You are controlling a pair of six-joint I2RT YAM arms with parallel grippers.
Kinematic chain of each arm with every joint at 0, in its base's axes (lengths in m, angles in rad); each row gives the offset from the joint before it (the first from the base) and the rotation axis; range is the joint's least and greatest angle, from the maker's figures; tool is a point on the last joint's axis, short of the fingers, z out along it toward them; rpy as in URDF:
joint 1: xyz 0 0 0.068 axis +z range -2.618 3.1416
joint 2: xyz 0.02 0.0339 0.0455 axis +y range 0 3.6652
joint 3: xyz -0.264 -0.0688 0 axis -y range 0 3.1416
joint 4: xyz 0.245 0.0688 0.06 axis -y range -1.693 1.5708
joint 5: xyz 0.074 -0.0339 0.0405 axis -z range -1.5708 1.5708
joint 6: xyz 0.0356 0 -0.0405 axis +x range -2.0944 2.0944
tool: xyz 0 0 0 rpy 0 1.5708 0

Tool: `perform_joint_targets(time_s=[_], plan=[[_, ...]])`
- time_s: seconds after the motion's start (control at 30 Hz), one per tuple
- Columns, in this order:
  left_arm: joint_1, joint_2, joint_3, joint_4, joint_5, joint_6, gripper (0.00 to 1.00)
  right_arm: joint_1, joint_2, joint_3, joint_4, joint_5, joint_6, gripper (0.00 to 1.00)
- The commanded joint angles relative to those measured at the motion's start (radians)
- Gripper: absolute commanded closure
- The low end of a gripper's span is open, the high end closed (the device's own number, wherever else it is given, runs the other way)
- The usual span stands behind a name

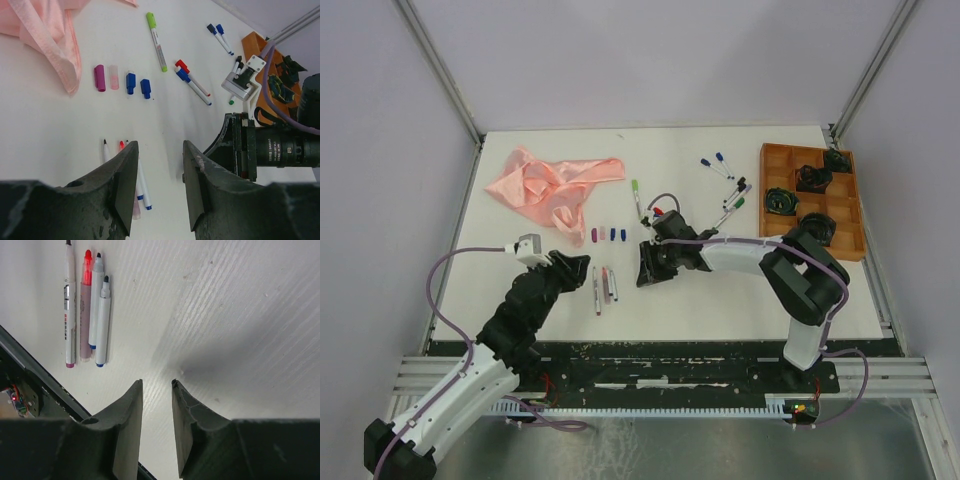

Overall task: Open the pen caps
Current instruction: Place the pen at the center of the board, then pick up the pen from the center of the board.

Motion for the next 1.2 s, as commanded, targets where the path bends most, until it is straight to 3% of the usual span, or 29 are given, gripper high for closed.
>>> perform_joint_targets(time_s=[0.0, 0.17, 0.3, 0.57, 0.8, 0.97, 1.17], plan=[[0.002, 0.006, 0.001, 0.030, 0.026, -0.041, 0.52, -0.029, -0.071, 0.041, 0.019, -0.050, -0.031, 0.64], [0.002, 0.045, 0.004, 0.061, 0.066, -0.039, 0.52, -0.080, -0.111, 0.062, 0.007, -0.171, -0.103, 0.64], [0.002, 0.116, 0.027, 0.107, 0.108, -0.007, 0.50, -0.145, -0.168, 0.103, -0.067, -0.332, -0.278, 0.64], [0.002, 0.453, 0.214, 0.160, 0.143, 0.084, 0.48, -0.313, -0.357, 0.187, -0.344, -0.427, -0.642, 0.64], [0.012, 0.881, 0.550, 0.101, 0.171, 0.159, 0.49, -0.437, -0.505, 0.173, -0.354, -0.421, -0.692, 0.63], [0.018, 1.229, 0.912, -0.137, 0.121, 0.177, 0.51, -0.472, -0.520, 0.173, -0.358, -0.434, -0.694, 0.63], [0.018, 1.520, 1.277, -0.367, 0.025, 0.204, 0.52, -0.476, -0.519, 0.171, -0.360, -0.442, -0.697, 0.63]])
